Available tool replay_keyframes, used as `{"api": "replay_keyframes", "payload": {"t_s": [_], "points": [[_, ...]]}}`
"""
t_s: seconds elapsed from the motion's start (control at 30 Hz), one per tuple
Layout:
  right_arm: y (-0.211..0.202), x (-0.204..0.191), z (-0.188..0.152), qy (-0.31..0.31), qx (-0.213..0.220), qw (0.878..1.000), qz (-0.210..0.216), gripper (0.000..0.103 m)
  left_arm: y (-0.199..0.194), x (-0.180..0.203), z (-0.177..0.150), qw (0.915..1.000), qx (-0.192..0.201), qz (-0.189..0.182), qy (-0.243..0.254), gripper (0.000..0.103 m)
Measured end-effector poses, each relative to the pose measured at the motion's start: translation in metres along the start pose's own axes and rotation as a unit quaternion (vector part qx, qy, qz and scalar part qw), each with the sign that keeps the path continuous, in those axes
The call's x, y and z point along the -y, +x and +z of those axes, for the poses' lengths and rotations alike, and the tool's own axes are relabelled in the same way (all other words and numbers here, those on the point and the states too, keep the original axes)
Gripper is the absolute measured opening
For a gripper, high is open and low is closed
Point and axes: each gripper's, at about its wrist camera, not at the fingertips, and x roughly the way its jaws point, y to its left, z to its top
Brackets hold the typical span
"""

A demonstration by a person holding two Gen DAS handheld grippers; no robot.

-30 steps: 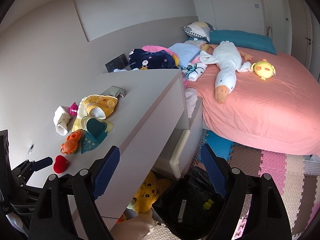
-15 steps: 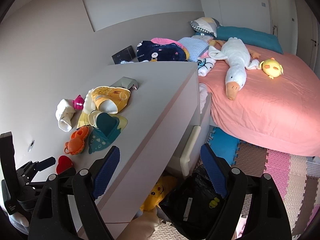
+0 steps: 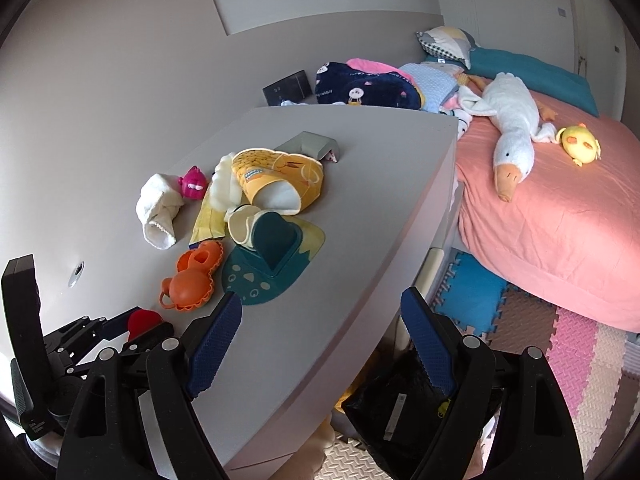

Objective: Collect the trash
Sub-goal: 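Grasp the teal dinosaur cup with the right tool while the left tool holds the heart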

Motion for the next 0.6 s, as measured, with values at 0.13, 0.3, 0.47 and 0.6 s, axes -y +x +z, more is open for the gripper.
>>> {"api": "replay_keyframes", "payload": {"t_s": [0.13, 0.3, 0.47, 0.6], "points": [[0.009, -0.011, 0.003, -0.001, -0.002, 1.000, 0.007, 0.083, -0.010, -0.018, 0.006, 0.9998, 0.016, 0.003, -0.014, 0.048], [0.017, -0.020, 0.010, 0.013, 0.011, 1.000, 0.005, 0.083, -0.017, -0.037, 0.020, 0.9992, 0.031, 0.005, -0.024, 0.048], [0.030, -0.029, 0.016, 0.020, 0.009, 1.000, -0.001, 0.083, -0.016, -0.050, 0.031, 0.9989, 0.037, 0.003, -0.030, 0.048], [0.041, -0.032, 0.022, 0.042, 0.003, 0.999, -0.007, 0.071, -0.013, -0.058, 0.036, 0.9989, 0.036, 0.002, -0.028, 0.048]]}}
